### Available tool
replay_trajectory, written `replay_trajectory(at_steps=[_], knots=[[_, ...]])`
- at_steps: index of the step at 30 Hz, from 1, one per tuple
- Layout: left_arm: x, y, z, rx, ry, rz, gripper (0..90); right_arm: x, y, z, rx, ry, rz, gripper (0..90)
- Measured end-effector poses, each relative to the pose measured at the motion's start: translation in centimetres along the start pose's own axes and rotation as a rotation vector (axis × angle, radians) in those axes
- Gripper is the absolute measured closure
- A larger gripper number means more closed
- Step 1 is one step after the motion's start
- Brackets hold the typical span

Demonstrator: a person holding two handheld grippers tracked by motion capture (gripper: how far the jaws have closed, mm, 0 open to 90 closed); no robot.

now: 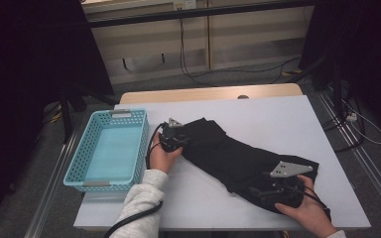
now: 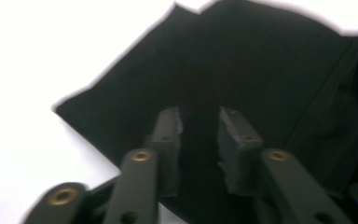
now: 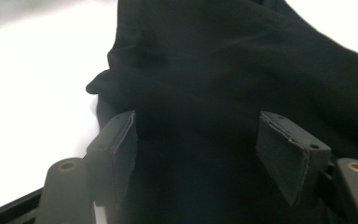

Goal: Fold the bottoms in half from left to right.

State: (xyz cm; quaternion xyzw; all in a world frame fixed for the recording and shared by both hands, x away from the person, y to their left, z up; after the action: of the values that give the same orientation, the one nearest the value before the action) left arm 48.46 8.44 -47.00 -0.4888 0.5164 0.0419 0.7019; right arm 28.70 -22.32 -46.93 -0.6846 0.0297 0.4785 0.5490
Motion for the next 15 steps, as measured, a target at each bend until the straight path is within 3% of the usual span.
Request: replay_trajectory(at_steps=[4, 10, 15], knots=[[0.0, 0.1, -0.1, -0.027, 0.018, -0.006, 85.2, 0.0, 0.1, -0.3, 0.013, 0.017, 0.001, 25.7], [-0.2, 0.1, -0.1, -0.065, 0.008, -0.003, 89.2, 0.3, 0.1, -0.4, 0.009, 0.016, 0.005, 25.9], [-1.7, 0.4, 0.8, -0.095, -0.018, -0.026, 90.0, 0.3, 0.1, -0.4, 0.009, 0.011, 0.004, 25.9]])
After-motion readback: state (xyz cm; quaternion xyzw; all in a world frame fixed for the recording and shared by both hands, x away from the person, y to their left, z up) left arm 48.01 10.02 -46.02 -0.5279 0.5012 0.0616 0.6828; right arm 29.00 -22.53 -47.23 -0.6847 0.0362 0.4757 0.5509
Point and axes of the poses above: each handheld gripper's, and its own axes: x roughly forward along the jaws, y roughly out of its underside, z roughly to its left, the point moved 2 cm from there along x, roughly forward along the jaws, and after that the axes turned 5 degrees about z, right-handed, at the moved point
